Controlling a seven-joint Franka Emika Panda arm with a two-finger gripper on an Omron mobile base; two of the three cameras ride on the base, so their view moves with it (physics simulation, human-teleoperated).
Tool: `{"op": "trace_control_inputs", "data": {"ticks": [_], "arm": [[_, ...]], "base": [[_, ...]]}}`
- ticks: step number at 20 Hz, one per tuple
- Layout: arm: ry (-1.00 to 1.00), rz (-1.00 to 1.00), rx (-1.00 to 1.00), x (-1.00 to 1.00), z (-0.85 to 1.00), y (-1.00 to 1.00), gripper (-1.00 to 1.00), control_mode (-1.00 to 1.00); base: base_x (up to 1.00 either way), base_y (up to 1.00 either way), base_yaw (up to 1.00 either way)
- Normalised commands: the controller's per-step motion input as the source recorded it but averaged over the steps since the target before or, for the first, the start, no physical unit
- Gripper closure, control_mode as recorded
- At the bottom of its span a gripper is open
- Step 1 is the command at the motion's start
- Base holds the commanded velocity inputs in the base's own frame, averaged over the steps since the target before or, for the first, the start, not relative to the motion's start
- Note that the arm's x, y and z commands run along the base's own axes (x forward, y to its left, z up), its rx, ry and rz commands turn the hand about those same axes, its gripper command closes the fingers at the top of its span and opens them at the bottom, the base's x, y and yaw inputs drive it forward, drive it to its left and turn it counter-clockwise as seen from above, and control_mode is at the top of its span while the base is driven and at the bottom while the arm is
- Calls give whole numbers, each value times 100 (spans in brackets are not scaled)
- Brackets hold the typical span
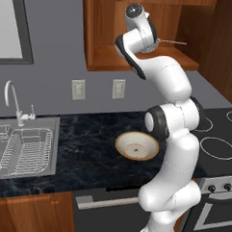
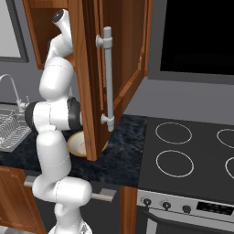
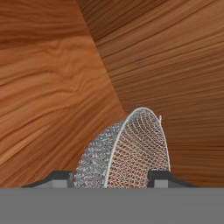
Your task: Open the cabinet and setup a tea strainer by placing it in the bowl upright.
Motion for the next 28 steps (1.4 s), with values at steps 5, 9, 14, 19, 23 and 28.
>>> {"op": "trace_control_inputs", "data": {"ticks": [5, 9, 14, 19, 23, 28], "arm": [[0, 0, 0, 0, 0, 0, 100, -100], [0, 0, 0, 0, 0, 0, 100, -100], [0, 0, 0, 0, 0, 1, 100, -100], [0, -1, 0, -10, 0, 32, 100, -100], [0, -8, -3, -56, 0, 50, 100, -100], [0, -9, -4, -95, 0, 43, 100, -100]], "base": [[0, 0, 0], [0, 0, 0], [0, 0, 0], [0, 0, 0], [0, 0, 0], [0, 0, 0]]}}
